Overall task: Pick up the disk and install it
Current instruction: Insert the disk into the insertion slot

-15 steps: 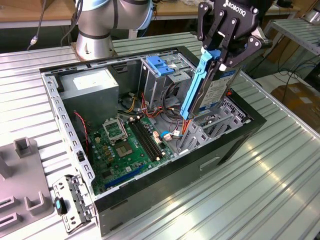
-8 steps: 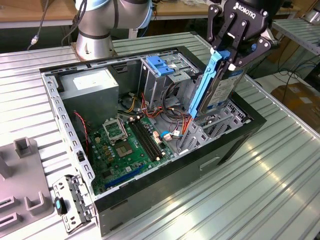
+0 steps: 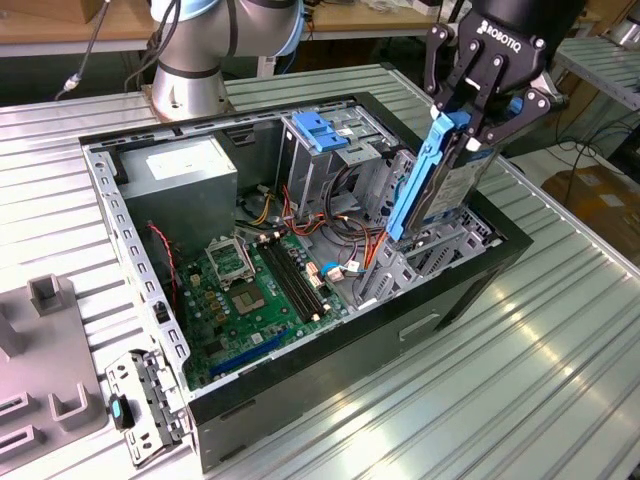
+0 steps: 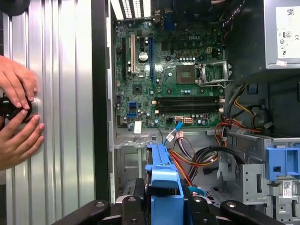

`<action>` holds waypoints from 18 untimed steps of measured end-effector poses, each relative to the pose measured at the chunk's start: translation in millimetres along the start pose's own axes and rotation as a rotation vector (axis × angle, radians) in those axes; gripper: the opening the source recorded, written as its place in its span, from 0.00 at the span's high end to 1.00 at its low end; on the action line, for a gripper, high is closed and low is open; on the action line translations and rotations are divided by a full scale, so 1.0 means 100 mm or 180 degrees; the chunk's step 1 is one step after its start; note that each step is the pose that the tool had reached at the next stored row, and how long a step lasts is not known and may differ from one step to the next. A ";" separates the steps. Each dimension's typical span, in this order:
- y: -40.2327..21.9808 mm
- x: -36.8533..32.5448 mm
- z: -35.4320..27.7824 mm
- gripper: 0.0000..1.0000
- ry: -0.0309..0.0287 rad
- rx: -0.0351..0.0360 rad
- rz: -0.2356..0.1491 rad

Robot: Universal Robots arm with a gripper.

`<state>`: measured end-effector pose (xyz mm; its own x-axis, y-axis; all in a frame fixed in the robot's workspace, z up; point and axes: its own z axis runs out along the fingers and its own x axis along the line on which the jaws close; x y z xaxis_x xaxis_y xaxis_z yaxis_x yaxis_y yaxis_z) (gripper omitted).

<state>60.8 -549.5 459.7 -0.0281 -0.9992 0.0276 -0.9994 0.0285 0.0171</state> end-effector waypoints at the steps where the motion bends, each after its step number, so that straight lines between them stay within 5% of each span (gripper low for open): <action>1: -0.021 -0.001 0.012 0.63 0.0000 0.0000 0.0013; 11: -0.060 0.005 0.135 0.63 0.0000 -0.0007 0.0009; 18: -0.061 0.005 0.162 0.63 0.0003 -0.0007 -0.0009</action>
<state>66.6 -550.6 443.4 -0.0251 -0.9993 0.0285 -0.9995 0.0256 0.0193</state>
